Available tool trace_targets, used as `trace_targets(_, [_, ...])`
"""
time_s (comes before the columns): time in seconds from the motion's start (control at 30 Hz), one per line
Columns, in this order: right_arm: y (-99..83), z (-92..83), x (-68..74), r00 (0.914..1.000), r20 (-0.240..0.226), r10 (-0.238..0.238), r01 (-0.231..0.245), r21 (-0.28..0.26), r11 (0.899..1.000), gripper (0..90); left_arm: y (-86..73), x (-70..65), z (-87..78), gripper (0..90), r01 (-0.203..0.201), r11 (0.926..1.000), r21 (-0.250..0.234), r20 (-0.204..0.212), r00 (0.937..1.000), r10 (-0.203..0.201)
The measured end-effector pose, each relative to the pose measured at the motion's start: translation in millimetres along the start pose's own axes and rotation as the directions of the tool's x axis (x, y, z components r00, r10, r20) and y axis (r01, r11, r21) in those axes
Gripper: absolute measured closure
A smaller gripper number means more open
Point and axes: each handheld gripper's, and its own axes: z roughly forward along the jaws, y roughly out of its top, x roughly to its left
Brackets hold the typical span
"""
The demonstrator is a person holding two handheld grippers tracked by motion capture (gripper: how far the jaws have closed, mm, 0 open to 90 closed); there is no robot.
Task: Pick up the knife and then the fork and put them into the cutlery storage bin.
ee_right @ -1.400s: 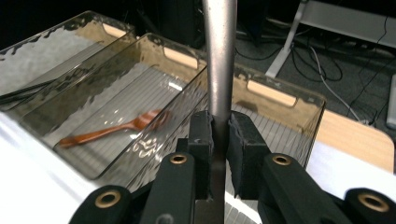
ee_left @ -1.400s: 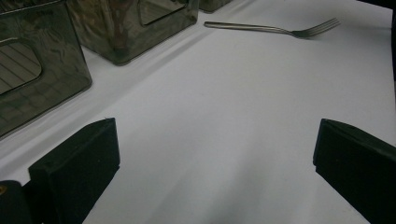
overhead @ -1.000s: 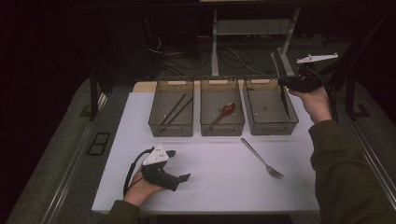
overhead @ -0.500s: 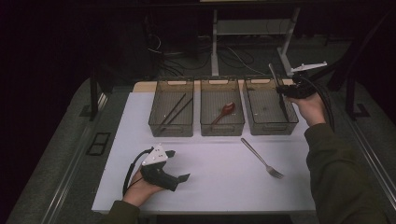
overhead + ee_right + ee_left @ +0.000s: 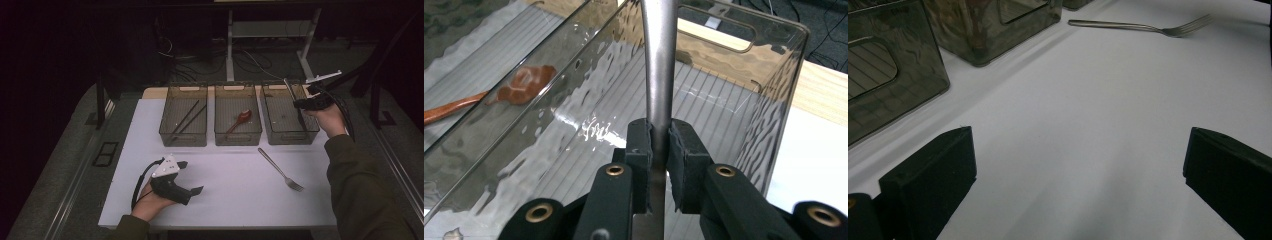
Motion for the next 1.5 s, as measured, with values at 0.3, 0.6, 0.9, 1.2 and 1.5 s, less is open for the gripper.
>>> trace_targets(0.3, [-2.0, 11.5, 0.5, 1.0, -0.005, 0.003, -0.003, 0.035, 0.999, 78.6, 0.0, -0.2, -0.1, 0.0, 0.002, 1.0, -0.002, 0.002, 1.0, -0.002])
trace_targets(0.6, [-0.2, 14.4, 3.5, 0.9997, -0.017, 0.017, -0.017, -0.008, 1.0, 69.5, 0.2, -0.3, -0.7, 0.0, -0.001, 1.0, -0.002, 0.003, 1.0, 0.001])
trace_targets(0.9, [1.4, -0.6, 9.6, 0.9955, -0.092, 0.022, -0.025, -0.034, 0.999, 52.2, 0.6, -0.4, -1.3, 0.0, 0.001, 1.0, -0.004, -0.001, 1.0, -0.001])
trace_targets(1.2, [-10.4, -34.7, 24.2, 0.9895, -0.144, 0.013, -0.019, -0.041, 0.999, 48.5, 0.4, 0.2, -2.3, 0.0, 0.001, 1.0, -0.003, -0.008, 1.0, -0.001])
trace_targets(1.5, [-37.1, -62.8, 47.4, 0.9847, -0.166, -0.051, 0.05, -0.009, 0.999, 47.1, -0.6, 2.6, -3.8, 0.0, 0.006, 1.0, -0.001, -0.019, 0.9998, -0.006])
